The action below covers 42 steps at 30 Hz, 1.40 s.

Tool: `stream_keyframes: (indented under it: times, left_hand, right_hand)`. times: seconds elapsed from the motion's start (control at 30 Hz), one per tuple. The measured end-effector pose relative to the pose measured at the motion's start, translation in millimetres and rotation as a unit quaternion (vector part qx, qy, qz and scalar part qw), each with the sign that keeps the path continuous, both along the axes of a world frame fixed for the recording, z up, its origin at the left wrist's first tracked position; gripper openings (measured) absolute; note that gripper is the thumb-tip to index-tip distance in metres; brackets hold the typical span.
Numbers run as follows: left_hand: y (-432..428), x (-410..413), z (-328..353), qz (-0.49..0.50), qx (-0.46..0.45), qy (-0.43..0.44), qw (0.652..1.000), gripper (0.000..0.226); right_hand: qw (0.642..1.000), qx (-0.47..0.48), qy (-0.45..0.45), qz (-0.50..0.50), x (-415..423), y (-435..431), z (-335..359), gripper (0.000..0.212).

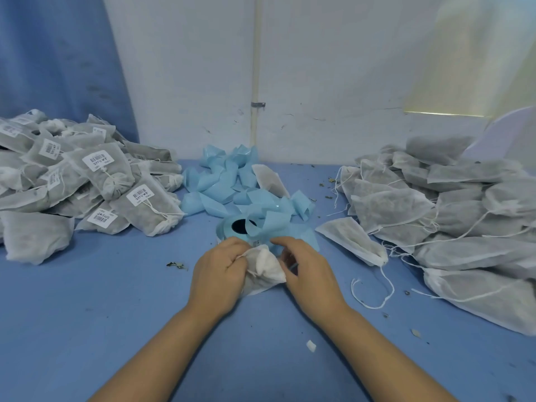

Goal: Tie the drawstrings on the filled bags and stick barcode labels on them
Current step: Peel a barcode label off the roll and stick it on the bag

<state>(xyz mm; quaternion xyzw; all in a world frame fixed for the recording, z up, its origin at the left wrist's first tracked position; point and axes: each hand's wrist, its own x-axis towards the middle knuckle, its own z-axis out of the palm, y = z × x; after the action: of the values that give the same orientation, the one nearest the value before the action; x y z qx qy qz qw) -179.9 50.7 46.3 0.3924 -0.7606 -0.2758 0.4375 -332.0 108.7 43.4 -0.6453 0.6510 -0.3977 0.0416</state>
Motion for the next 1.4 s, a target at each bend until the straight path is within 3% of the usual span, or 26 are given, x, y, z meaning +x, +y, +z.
stream_keyframes:
  times: [0.2,0.4,0.5,0.67,0.8,0.9,1.0,1.07,1.1,1.17,1.23,1.33,1.4]
  left_hand:
    - [2.1,1.1,-0.6,-0.050,-0.020,-0.017,0.998,0.030]
    - [1.3,0.2,0.5,-0.064,-0.012,-0.022,0.998,0.040]
    - [-0.9,-3.1,0.1,-0.063,-0.019,-0.045,0.997,0.045]
    - [-7.2,-6.7,2.6,-0.070,0.030,-0.007,0.997,0.033]
    - [-8.7,-8.1,2.1,-0.097,0.039,-0.006,0.995,0.028]
    - [-11.5,-9.6,0.5,-0.087,0.035,-0.002,0.996,0.030]
    - [-11.2,-11.4,1.2,-0.071,0.024,0.001,0.997,0.027]
    - [-10.6,-12.0,0.8,-0.054,0.005,-0.011,0.998,0.036]
    - [-10.5,-11.7,0.8,-0.045,-0.008,-0.022,0.999,0.040]
    - [-9.6,-11.3,1.6,-0.033,-0.037,-0.059,0.997,0.043]
    - [-8.4,-11.8,2.9,-0.016,-0.058,-0.116,0.991,0.040]
    - [-9.4,-13.7,4.7,0.028,-0.036,-0.171,0.984,0.028]
    - [-11.8,-14.7,6.2,0.050,-0.009,-0.173,0.984,0.027]
  right_hand:
    - [1.000,0.004,-0.001,-0.021,-3.6,-3.9,-2.8,0.013]
    - [0.991,-0.084,-0.054,-0.084,-5.9,-7.5,0.9,0.026]
    - [0.992,-0.101,-0.022,-0.066,-3.2,-15.7,11.4,0.021]
    - [0.998,0.022,0.043,-0.046,-4.4,-62.5,22.9,0.022]
    - [0.987,0.139,0.002,-0.080,-24.0,-101.9,29.4,0.034]
    - [0.978,0.179,-0.008,-0.109,-33.4,-113.0,30.8,0.027]
    - [0.970,0.059,-0.188,-0.143,-36.5,-112.2,34.6,0.036]
    - [0.927,-0.019,-0.361,-0.105,-36.7,-109.1,41.3,0.053]
    - [0.912,-0.034,-0.399,-0.083,-37.2,-107.9,42.4,0.056]
    - [0.940,-0.018,-0.335,-0.070,-37.8,-100.5,41.4,0.045]
    - [0.976,-0.023,-0.189,-0.109,-38.3,-93.0,32.5,0.032]
    - [0.978,-0.025,-0.062,-0.198,-37.3,-84.2,24.0,0.028]
    - [0.971,0.045,-0.030,-0.233,-35.0,-82.4,23.7,0.026]
